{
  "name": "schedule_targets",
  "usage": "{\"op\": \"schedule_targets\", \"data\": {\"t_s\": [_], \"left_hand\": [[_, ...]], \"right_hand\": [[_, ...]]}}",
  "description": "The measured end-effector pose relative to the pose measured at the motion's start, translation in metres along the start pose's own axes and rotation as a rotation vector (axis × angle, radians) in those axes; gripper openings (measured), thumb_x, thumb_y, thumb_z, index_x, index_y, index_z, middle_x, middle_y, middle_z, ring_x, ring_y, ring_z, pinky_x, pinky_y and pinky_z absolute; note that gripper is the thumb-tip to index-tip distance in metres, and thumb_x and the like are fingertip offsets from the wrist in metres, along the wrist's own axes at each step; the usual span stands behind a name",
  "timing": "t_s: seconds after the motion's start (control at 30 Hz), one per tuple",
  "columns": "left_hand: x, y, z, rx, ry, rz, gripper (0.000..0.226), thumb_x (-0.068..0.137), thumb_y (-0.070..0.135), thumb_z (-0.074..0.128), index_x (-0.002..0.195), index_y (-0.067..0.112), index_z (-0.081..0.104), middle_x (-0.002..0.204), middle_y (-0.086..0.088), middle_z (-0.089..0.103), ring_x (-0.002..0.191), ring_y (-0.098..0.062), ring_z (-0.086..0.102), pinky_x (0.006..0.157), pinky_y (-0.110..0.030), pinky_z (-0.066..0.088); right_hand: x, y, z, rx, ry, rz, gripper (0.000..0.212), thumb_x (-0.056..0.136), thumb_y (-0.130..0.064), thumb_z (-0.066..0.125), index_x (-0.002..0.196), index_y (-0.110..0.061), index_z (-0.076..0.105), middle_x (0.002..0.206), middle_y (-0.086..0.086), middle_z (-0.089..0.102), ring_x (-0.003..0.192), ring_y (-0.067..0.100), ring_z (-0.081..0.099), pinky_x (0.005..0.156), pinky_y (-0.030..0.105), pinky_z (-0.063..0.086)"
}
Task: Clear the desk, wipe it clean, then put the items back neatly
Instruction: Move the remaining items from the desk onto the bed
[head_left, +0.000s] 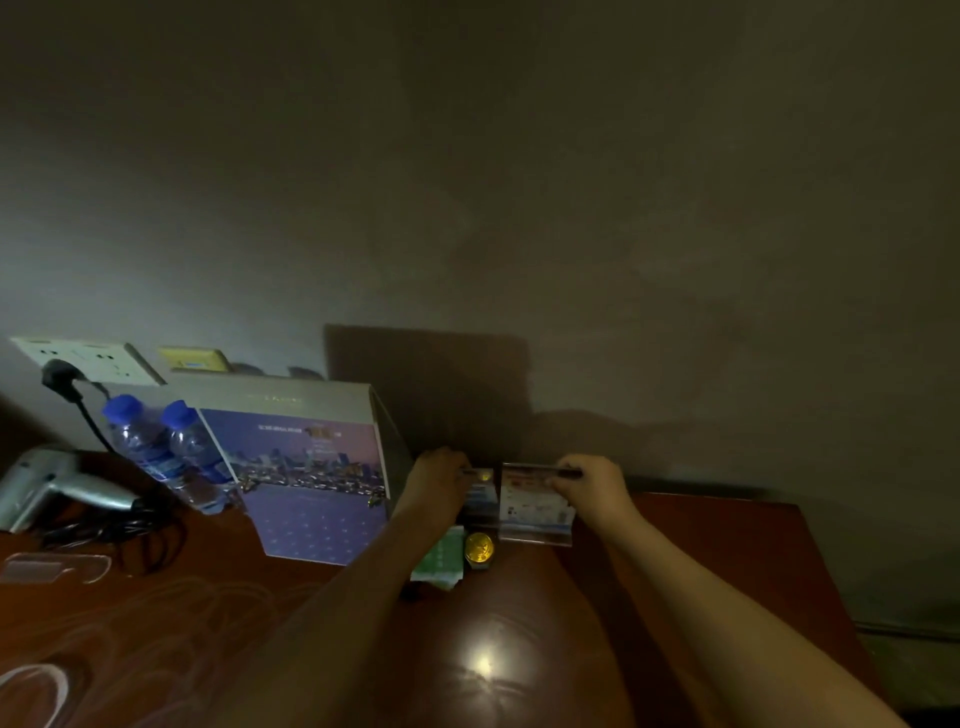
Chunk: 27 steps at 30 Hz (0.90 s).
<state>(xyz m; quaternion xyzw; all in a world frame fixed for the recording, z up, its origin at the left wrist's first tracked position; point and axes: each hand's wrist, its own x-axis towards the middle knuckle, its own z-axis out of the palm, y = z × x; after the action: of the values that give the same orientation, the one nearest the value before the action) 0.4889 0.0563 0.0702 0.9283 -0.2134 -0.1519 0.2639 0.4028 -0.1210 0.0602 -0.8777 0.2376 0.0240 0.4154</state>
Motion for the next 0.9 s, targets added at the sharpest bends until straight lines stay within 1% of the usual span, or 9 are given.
{"op": "schedule_targets", "data": {"t_s": [0.03,0.13,0.23,0.3,0.47,0.57,0.7,0.8,0.9], "left_hand": [[-0.002,0.005,-0.003,-0.003,0.012,0.011,0.021,0.095,0.012,0.051,0.103,-0.001,0.065,0.11,-0.015,0.062,0.1,-0.025,0.058,0.075,-0.022,0.037],[-0.015,0.026,-0.012,-0.011,0.057,0.067,0.019,0.093,0.012,0.055,0.097,-0.003,0.066,0.103,-0.018,0.065,0.095,-0.026,0.059,0.069,-0.018,0.032],[-0.035,0.051,-0.023,0.025,0.086,0.151,0.021,0.092,0.014,0.057,0.093,-0.005,0.067,0.097,-0.02,0.064,0.093,-0.03,0.058,0.072,-0.027,0.034],[-0.05,0.067,-0.03,0.024,0.109,0.207,0.019,0.091,0.014,0.058,0.09,-0.003,0.067,0.093,-0.019,0.062,0.09,-0.03,0.057,0.073,-0.031,0.035],[-0.097,0.101,-0.041,0.061,0.104,0.333,0.018,0.094,0.017,0.053,0.094,0.004,0.065,0.086,-0.003,0.049,0.08,-0.016,0.045,0.065,-0.024,0.028],[-0.128,0.116,-0.039,0.036,0.079,0.395,0.015,0.094,0.019,0.055,0.084,0.009,0.061,0.082,0.0,0.048,0.078,-0.014,0.047,0.066,-0.025,0.033],[-0.179,0.133,-0.017,0.012,0.012,0.493,0.017,0.094,0.018,0.056,0.079,0.011,0.054,0.081,-0.001,0.051,0.079,-0.018,0.052,0.067,-0.027,0.037],[-0.219,0.149,0.013,0.025,-0.067,0.579,0.014,0.093,0.02,0.057,0.092,0.007,0.062,0.093,-0.004,0.06,0.088,-0.018,0.057,0.074,-0.032,0.048],[-0.269,0.172,0.045,0.017,-0.173,0.692,0.014,0.094,0.021,0.057,0.094,0.008,0.063,0.098,-0.006,0.061,0.094,-0.021,0.057,0.08,-0.036,0.05]], "right_hand": [[-0.005,0.001,-0.005,0.016,0.021,0.006,0.006,0.09,-0.01,0.062,0.086,-0.008,0.066,0.083,0.004,0.062,0.075,0.012,0.059,0.058,0.014,0.046],[-0.023,0.005,-0.025,0.054,0.088,0.033,0.011,0.087,-0.008,0.065,0.077,-0.013,0.062,0.081,0.001,0.063,0.079,0.015,0.06,0.064,0.021,0.045],[-0.05,0.004,-0.051,0.091,0.157,0.061,0.016,0.087,-0.008,0.066,0.074,-0.015,0.06,0.078,0.0,0.061,0.076,0.014,0.059,0.063,0.024,0.045],[-0.073,0.004,-0.068,0.121,0.212,0.068,0.018,0.086,-0.009,0.067,0.072,-0.015,0.06,0.074,0.0,0.061,0.07,0.013,0.058,0.056,0.02,0.044],[-0.144,0.005,-0.1,0.161,0.357,0.091,0.026,0.086,-0.009,0.068,0.065,-0.018,0.056,0.066,-0.001,0.057,0.06,0.011,0.054,0.049,0.019,0.039],[-0.197,0.011,-0.105,0.154,0.434,0.143,0.021,0.086,-0.01,0.068,0.068,-0.016,0.058,0.075,0.006,0.063,0.065,0.015,0.058,0.052,0.023,0.045],[-0.289,0.027,-0.097,0.206,0.577,0.252,0.02,0.085,-0.01,0.069,0.069,-0.018,0.059,0.081,0.005,0.066,0.078,0.018,0.063,0.07,0.037,0.054],[-0.36,0.046,-0.086,0.226,0.664,0.364,0.012,0.085,-0.013,0.068,0.075,-0.016,0.063,0.084,0.002,0.067,0.081,0.015,0.064,0.071,0.032,0.056],[-0.437,0.066,-0.08,0.27,0.767,0.487,0.008,0.085,-0.013,0.068,0.078,-0.015,0.063,0.083,0.001,0.066,0.078,0.011,0.064,0.064,0.025,0.053]]}}
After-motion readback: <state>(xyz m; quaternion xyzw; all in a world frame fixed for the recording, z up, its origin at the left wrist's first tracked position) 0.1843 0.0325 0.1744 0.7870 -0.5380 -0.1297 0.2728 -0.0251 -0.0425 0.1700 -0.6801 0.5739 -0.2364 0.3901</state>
